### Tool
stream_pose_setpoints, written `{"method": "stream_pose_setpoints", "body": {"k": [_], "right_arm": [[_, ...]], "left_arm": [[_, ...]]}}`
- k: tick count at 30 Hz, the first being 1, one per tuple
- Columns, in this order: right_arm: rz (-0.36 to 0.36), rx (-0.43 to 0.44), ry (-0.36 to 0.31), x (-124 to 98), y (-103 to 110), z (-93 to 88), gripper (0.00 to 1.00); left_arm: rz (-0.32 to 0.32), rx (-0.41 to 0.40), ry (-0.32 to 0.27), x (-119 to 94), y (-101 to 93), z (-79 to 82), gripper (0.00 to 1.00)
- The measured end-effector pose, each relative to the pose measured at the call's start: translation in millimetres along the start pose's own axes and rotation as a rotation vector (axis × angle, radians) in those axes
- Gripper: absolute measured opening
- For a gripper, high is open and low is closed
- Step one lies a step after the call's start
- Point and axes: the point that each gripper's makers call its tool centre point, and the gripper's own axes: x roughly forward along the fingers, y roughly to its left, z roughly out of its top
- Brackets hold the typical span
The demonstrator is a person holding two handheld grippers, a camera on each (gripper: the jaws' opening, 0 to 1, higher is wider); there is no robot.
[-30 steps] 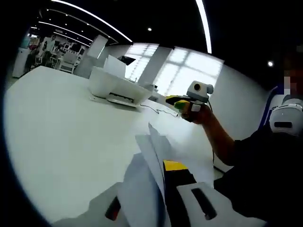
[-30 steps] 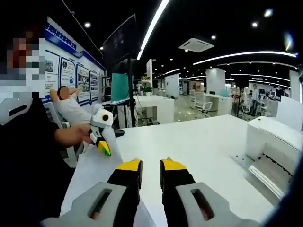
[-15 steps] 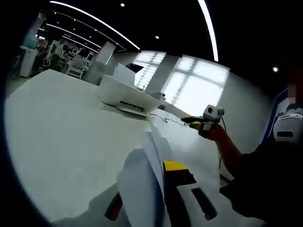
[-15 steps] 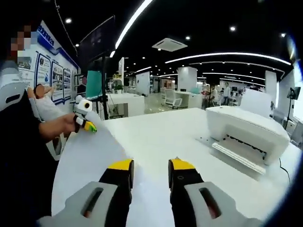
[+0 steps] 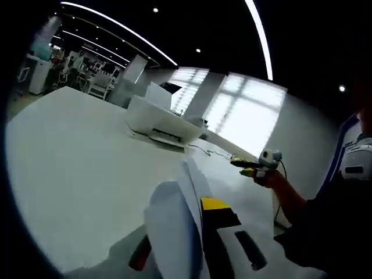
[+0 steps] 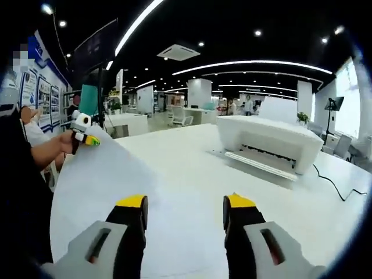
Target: Organize the stack of printing papers by aligning and flattening the scattered papers on the table
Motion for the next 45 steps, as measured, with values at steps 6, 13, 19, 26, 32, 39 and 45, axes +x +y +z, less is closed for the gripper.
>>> {"method": "stream_pose_setpoints", "body": {"k": [6, 13, 19, 26, 32, 39, 45], "right_arm": [[-0.037, 0.014, 0.014, -1.1, -5.0, -20.2, 0.73], [-0.052, 0.047, 0.030, -2.8, -10.4, -36.7, 0.83], [-0.044, 0.077, 0.047, -1.4, -10.5, -49.2, 0.85], [-0.054, 0.095, 0.062, 0.9, -13.1, -61.8, 0.85], [-0.065, 0.102, 0.083, 3.7, -8.5, -72.5, 0.83], [-0.080, 0.096, 0.103, 4.0, -6.0, -78.4, 0.82], [-0.102, 0.075, 0.132, 6.0, -4.5, -83.8, 0.77]], "left_arm": [[-0.010, -0.001, 0.006, 2.9, -2.1, -0.2, 0.07], [-0.022, 0.003, 0.019, 6.4, -5.4, -1.1, 0.07], [-0.025, 0.002, 0.024, 7.2, -5.9, -1.3, 0.07], [-0.022, 0.004, 0.029, 7.2, -6.2, -2.4, 0.07], [-0.023, 0.003, 0.031, 7.6, -6.7, -4.2, 0.07], [-0.023, 0.001, 0.036, 8.1, -6.2, -7.0, 0.07], [-0.022, 0.000, 0.040, 8.1, -5.8, -8.0, 0.07]]}}
